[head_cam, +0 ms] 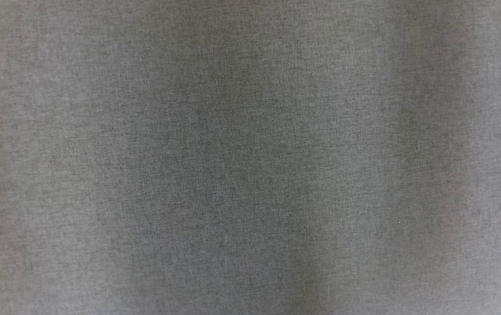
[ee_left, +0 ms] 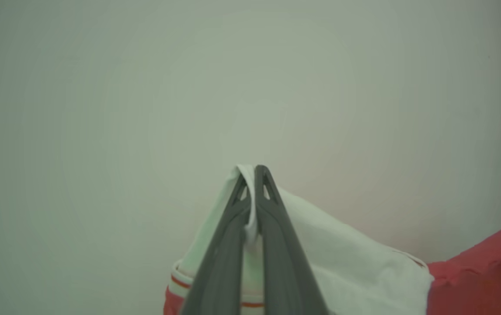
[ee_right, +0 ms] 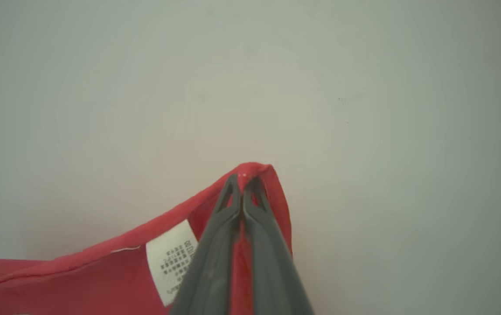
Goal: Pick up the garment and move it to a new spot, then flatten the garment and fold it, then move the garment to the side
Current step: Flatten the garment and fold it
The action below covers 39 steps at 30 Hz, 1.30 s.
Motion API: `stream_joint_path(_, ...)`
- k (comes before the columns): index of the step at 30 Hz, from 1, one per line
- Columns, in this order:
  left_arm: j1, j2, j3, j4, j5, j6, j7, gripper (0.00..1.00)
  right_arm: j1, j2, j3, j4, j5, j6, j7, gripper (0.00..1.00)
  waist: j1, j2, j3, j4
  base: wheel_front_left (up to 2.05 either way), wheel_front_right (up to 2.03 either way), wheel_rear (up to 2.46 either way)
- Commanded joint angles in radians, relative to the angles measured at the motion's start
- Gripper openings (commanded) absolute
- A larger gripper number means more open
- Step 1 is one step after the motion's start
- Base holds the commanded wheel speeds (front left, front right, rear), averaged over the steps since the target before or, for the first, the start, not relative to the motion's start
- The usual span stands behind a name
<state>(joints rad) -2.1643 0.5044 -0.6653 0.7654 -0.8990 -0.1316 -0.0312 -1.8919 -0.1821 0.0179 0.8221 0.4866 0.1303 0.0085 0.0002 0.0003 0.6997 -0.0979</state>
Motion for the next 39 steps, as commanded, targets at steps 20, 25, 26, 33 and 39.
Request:
stream_joint_path(20, 0.205, 0.035, -0.165, 0.008, -0.202, 0.002, -0.151, 0.00, 0.148, 0.014, 0.047, 0.112, -0.006, 0.001, -0.101, 0.00, -0.0002, -0.0003, -0.072, -0.010, 0.00, 0.00, 0.00)
stream_joint_path(25, 0.432, 0.099, -0.161, -0.091, -0.267, 0.002, -0.210, 0.00, 0.389, -0.013, 0.118, -0.002, 0.076, 0.001, -0.098, 0.00, -0.0002, -0.0003, -0.159, -0.012, 0.00, 0.00, 0.00)
stream_joint_path(26, 0.432, 0.099, -0.161, -0.091, -0.267, 0.002, -0.210, 0.00, 0.389, -0.013, 0.118, -0.002, 0.076, 0.001, -0.098, 0.00, -0.0002, -0.0003, -0.159, -0.012, 0.00, 0.00, 0.00)
stream_joint_path(33, 0.787, 0.187, -0.056, -0.321, -0.283, 0.057, -0.234, 0.00, 0.750, -0.061, 0.182, -0.224, 0.176, 0.001, -0.069, 0.00, -0.0002, -0.0003, -0.265, -0.014, 0.00, 0.00, 0.00)
stream_joint_path(39, 1.135, 0.217, 0.094, -0.581, -0.233, 0.158, -0.234, 0.00, 1.005, -0.084, 0.191, -0.411, 0.203, 0.001, -0.042, 0.00, -0.0002, -0.0003, -0.331, -0.015, 0.00, 0.00, 0.00)
